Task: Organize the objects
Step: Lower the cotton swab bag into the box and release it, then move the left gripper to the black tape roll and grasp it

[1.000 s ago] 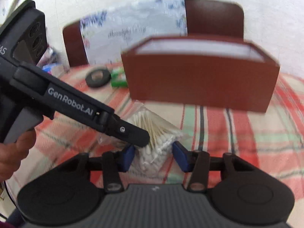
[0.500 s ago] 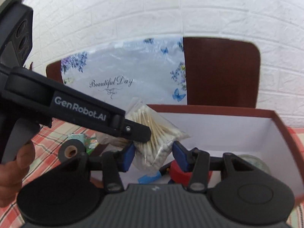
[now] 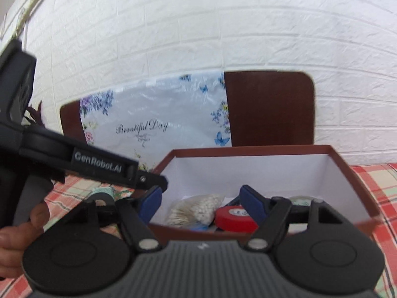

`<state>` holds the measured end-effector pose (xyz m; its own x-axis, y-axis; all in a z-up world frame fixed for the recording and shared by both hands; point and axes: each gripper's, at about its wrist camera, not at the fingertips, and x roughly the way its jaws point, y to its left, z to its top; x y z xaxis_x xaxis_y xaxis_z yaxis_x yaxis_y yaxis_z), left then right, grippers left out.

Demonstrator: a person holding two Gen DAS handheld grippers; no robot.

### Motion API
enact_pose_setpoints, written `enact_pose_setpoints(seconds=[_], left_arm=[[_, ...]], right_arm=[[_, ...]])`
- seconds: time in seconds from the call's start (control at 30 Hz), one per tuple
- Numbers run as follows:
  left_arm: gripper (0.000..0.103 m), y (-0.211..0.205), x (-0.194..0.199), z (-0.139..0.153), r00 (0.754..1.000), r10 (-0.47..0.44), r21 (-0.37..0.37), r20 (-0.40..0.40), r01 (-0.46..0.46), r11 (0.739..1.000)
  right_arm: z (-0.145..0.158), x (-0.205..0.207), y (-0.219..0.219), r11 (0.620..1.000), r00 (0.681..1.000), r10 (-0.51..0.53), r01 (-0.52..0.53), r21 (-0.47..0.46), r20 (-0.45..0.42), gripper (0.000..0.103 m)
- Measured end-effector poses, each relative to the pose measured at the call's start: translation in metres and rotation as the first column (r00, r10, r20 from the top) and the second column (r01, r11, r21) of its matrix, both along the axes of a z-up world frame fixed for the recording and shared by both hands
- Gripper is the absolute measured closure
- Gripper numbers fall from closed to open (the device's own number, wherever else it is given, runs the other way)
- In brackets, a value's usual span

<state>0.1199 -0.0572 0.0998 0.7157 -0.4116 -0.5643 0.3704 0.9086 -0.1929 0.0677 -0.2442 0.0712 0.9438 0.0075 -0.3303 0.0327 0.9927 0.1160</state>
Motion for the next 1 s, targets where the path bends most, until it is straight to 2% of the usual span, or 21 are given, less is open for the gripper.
enact_pose_setpoints(seconds=[0.1, 0.17, 0.3, 0.47, 0.53, 0.57, 0.63, 0.8, 0.93, 1.0], left_arm=[[0.059, 0.001, -0.026, -0.006, 1.0, 0.03, 0.053, -0.004, -0.03, 0.998], [0.059, 0.001, -0.04, -0.015, 0.999, 0.051, 0.11, -0.012, -0.049, 0.993], [0.059, 0.007, -0.052, -0.044, 0.991, 0.098, 0.176, -0.092, -0.08, 0.981], [0.059, 0.022, -0.057, -0.082, 0.976, 0.177, 0.281, -0.13, -0.135, 0.95], [0.058, 0.036, -0.058, -0.092, 0.965, 0.211, 0.28, -0.156, -0.162, 0.946], [0.057, 0.042, -0.061, -0.092, 0.965, 0.22, 0.271, -0.143, -0.175, 0.946], [0.057, 0.051, -0.063, -0.092, 0.962, 0.241, 0.289, -0.126, -0.197, 0.937], [0.054, 0.081, -0.059, -0.093, 0.949, 0.29, 0.262, -0.127, -0.25, 0.932], [0.052, 0.111, -0.052, -0.096, 0.936, 0.338, 0.26, -0.102, -0.303, 0.917], [0.052, 0.135, -0.043, -0.098, 0.916, 0.393, 0.271, -0.079, -0.359, 0.893]], right_arm=[[-0.001, -0.038, 0.004, 1.0, 1.0, -0.019, 0.019, 0.011, 0.022, 0.031], [-0.008, -0.055, 0.004, 0.998, 1.0, -0.028, 0.028, 0.048, -0.006, 0.031], [-0.038, -0.07, 0.003, 0.993, 0.988, -0.042, 0.059, 0.107, -0.151, 0.031], [-0.077, -0.069, 0.006, 0.981, 0.937, -0.037, 0.1, 0.167, -0.346, 0.035], [-0.082, -0.072, 0.017, 0.989, 0.938, -0.049, 0.093, 0.112, -0.343, 0.035], [-0.081, -0.073, 0.023, 0.993, 0.938, -0.04, 0.075, 0.088, -0.345, 0.035], [-0.079, -0.075, 0.031, 0.994, 0.937, -0.012, 0.048, 0.096, -0.35, 0.035], [-0.078, -0.065, 0.059, 0.998, 0.931, 0.045, -0.022, 0.066, -0.363, 0.035], [-0.078, -0.058, 0.083, 0.995, 0.924, 0.101, -0.094, 0.036, -0.368, 0.035], [-0.079, -0.053, 0.096, 0.991, 0.921, 0.128, -0.13, 0.019, -0.369, 0.035]])
